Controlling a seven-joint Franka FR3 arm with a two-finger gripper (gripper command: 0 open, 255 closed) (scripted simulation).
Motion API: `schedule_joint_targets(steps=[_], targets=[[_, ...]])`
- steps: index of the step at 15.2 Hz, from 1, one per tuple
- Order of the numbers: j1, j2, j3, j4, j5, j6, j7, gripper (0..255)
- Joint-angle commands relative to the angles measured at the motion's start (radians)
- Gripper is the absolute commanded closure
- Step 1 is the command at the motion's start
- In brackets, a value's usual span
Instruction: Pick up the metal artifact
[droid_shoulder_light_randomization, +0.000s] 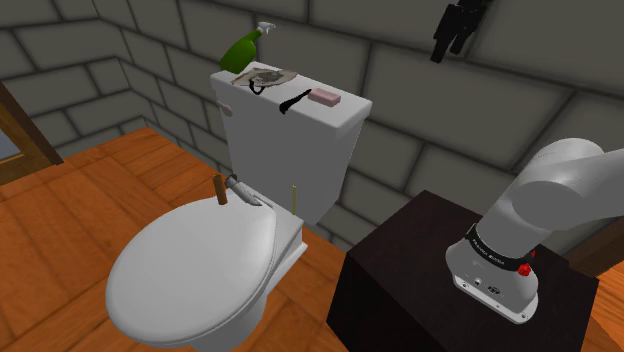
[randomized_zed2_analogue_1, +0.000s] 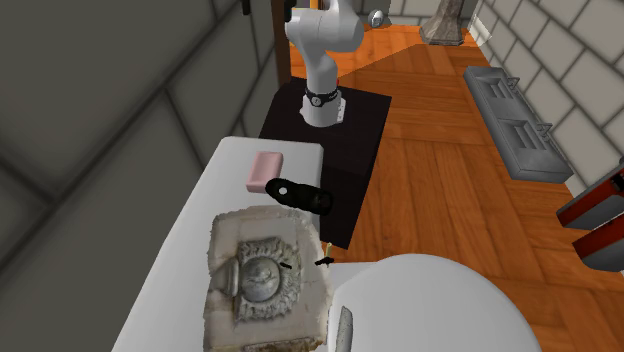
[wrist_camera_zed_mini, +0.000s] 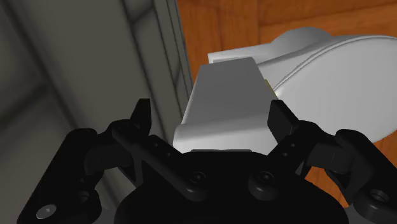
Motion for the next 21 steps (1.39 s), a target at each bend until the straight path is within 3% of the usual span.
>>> schedule_joint_targets(steps=[1, 12, 17, 21], targets=[[0.000, 0.000, 0.000, 0.000, 0.000, 0.000, 0.000, 0], [-0.104, 0.231, 0.315, 0.070, 0.185, 0.114, 0.679, 0], [-0.163, 0.410, 0.436, 0.179, 0.207, 0.172, 0.984, 0], [-0.207, 0.577, 0.517, 0.292, 0.182, 0.210, 1.231, 0]])
